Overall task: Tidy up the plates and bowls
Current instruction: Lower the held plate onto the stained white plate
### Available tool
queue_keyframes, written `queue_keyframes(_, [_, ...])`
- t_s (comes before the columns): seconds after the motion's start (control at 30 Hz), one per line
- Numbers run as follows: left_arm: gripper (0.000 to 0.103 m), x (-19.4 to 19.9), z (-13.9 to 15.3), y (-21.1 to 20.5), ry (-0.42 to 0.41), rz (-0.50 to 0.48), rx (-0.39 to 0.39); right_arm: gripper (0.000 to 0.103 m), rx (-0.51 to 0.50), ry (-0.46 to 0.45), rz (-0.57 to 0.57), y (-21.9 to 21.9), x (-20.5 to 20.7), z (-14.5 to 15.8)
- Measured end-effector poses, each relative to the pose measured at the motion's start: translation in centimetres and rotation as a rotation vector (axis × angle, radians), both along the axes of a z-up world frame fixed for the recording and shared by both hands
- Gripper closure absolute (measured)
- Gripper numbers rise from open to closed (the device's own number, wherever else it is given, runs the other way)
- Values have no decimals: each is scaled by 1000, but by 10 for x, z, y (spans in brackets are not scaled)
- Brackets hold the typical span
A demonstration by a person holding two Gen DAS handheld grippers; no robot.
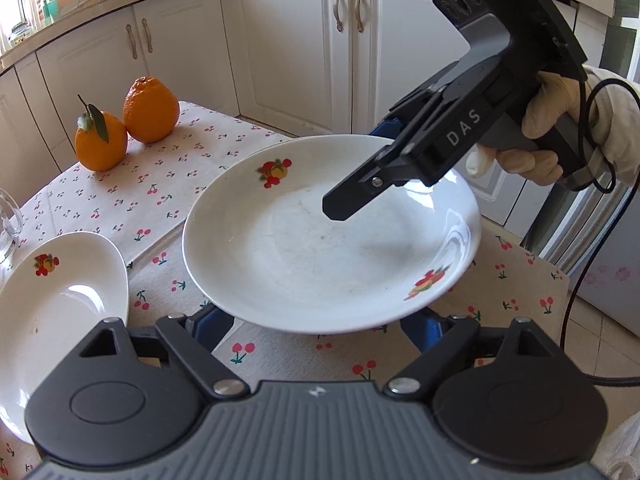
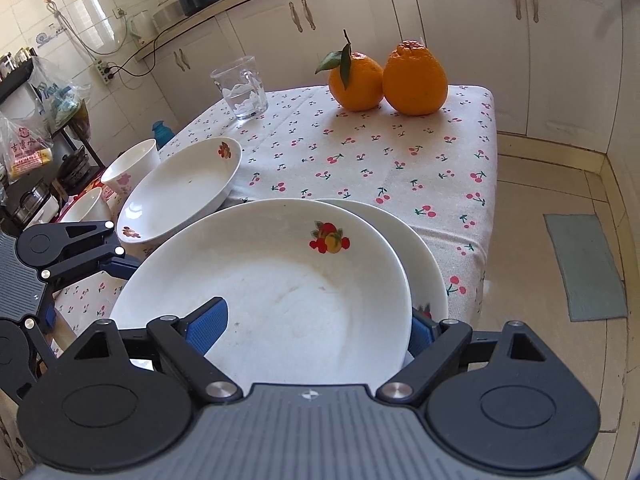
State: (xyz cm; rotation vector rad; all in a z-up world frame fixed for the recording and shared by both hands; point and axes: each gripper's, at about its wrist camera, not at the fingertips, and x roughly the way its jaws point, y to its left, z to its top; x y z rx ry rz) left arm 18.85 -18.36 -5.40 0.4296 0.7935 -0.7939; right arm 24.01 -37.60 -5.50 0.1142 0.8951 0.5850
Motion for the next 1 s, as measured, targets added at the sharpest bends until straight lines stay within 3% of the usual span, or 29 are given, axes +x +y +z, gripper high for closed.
queue_keyframes(0.33, [11, 2, -2, -1, 11, -5, -11, 9, 6, -6, -37, -10, -15, 6])
queue_keyframes(1.0, [12, -3, -5, 3, -12, 11, -31, 8, -92, -10, -100, -3, -32, 20])
